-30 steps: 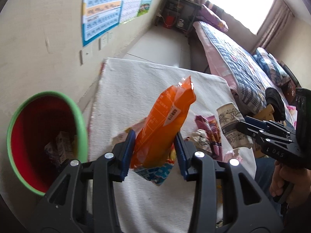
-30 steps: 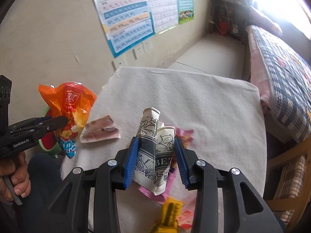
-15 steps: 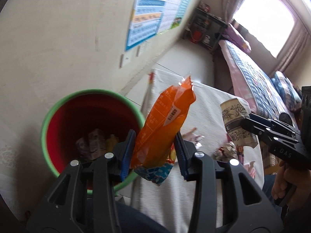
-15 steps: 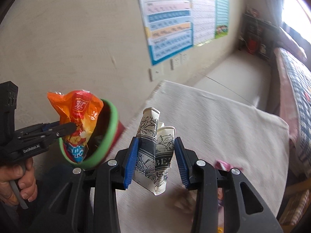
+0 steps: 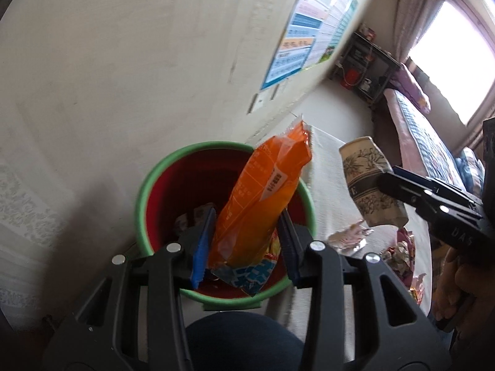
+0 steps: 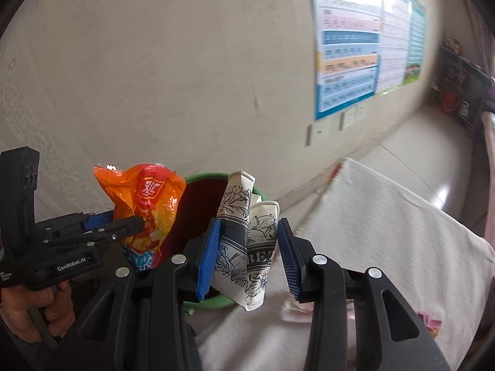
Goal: Collect trash
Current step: 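Open both grippers to drop the orange bag and cup into the bucket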
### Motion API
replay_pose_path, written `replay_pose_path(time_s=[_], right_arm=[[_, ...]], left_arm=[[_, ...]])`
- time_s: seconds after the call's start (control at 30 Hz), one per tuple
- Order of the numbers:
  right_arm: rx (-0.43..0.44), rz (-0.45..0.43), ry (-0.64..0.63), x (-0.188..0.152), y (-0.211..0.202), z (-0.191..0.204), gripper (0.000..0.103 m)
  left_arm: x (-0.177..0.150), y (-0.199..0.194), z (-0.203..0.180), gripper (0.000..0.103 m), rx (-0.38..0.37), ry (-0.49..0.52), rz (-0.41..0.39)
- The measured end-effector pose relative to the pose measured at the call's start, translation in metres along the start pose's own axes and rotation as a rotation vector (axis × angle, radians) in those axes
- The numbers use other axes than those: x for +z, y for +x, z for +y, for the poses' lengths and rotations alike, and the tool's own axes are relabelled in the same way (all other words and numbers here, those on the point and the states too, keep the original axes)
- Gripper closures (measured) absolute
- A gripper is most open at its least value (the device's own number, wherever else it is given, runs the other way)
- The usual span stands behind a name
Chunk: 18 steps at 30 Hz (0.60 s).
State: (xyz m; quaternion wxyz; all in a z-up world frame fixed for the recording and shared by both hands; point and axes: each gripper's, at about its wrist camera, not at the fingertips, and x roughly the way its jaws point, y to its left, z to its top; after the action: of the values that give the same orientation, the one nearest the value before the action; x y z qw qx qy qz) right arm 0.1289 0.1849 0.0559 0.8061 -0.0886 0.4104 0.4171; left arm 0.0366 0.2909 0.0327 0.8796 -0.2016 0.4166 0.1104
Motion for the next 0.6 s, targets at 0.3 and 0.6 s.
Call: replay_pose_path(time_s=[0.3,0.6], right_arm=[[0.042,0.038,-0.043,0.006,0.034,0.030,0.063],[0.037,0.062,-0.067,0.001,0.051,0.036,0.033]], left_arm=[[0.002,0.000,0.033,0.061,-0.006,-0.072,-0.006],[0.007,-0.003,0.055,0.025,-0.018,-0.156,-0.045]])
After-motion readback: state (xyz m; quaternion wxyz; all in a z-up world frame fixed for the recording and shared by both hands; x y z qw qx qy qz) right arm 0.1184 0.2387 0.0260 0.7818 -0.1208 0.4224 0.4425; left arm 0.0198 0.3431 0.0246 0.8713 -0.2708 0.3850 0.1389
